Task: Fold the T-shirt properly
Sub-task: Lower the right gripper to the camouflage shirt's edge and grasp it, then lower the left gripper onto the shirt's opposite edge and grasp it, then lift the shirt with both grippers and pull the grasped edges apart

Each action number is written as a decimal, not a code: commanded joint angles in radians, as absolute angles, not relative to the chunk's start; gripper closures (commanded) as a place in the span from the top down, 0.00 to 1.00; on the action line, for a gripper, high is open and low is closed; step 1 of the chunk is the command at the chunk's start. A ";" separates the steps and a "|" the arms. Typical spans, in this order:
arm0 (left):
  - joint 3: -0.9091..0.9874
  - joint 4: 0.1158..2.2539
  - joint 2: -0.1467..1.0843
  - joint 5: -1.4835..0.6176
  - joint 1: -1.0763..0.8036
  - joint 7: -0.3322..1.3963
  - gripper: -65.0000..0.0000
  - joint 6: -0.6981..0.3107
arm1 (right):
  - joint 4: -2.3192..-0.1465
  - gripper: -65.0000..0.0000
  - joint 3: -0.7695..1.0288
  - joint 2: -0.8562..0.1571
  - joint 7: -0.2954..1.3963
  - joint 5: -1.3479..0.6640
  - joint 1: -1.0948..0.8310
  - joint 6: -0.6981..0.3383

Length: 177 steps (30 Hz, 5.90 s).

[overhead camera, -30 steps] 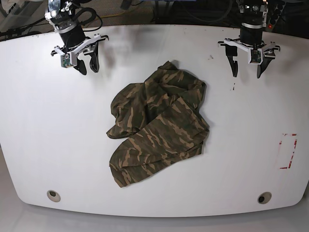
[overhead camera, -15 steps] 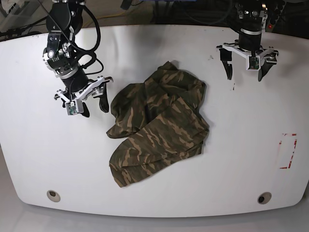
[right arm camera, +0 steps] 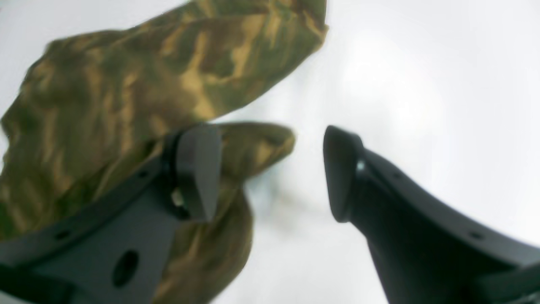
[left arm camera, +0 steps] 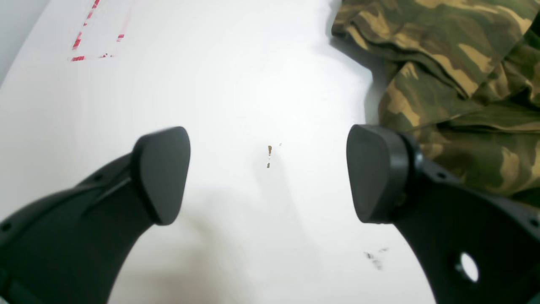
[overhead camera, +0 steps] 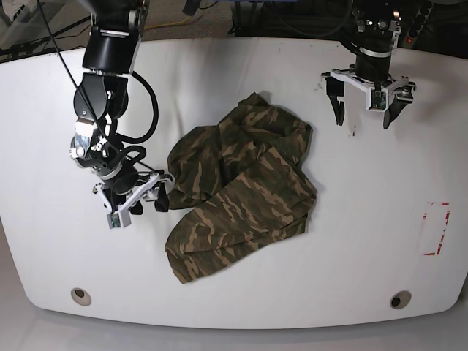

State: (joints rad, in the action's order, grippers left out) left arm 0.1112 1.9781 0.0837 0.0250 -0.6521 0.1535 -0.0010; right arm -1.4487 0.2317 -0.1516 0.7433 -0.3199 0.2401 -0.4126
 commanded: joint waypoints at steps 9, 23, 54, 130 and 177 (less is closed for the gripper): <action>0.114 1.989 0.087 0.028 -0.656 0.127 0.83 0.004 | -0.843 0.57 0.243 -0.170 0.690 -0.334 0.625 -0.415; 0.091 1.989 0.087 0.028 -0.654 0.128 0.83 0.004 | -0.427 0.58 0.243 -0.165 0.458 -0.334 0.792 -0.406; 0.088 1.991 0.093 0.028 -0.653 0.160 0.84 0.004 | -0.421 0.04 0.236 -0.082 0.315 -0.321 0.762 -0.308; -0.107 1.784 0.053 0.028 -0.058 0.680 0.02 -0.136 | -1.175 0.00 0.236 -0.182 0.743 -0.334 0.773 -0.398; -0.073 2.014 0.421 0.027 0.179 1.049 0.02 -0.377 | -1.334 0.00 0.323 -0.328 0.947 -0.441 0.754 -0.521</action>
State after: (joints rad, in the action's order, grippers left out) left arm -0.0788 1.9987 0.4088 0.0170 0.1841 1.0630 -0.3836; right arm -1.3022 0.2920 -0.3031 0.9703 -0.4309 0.7494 -0.5255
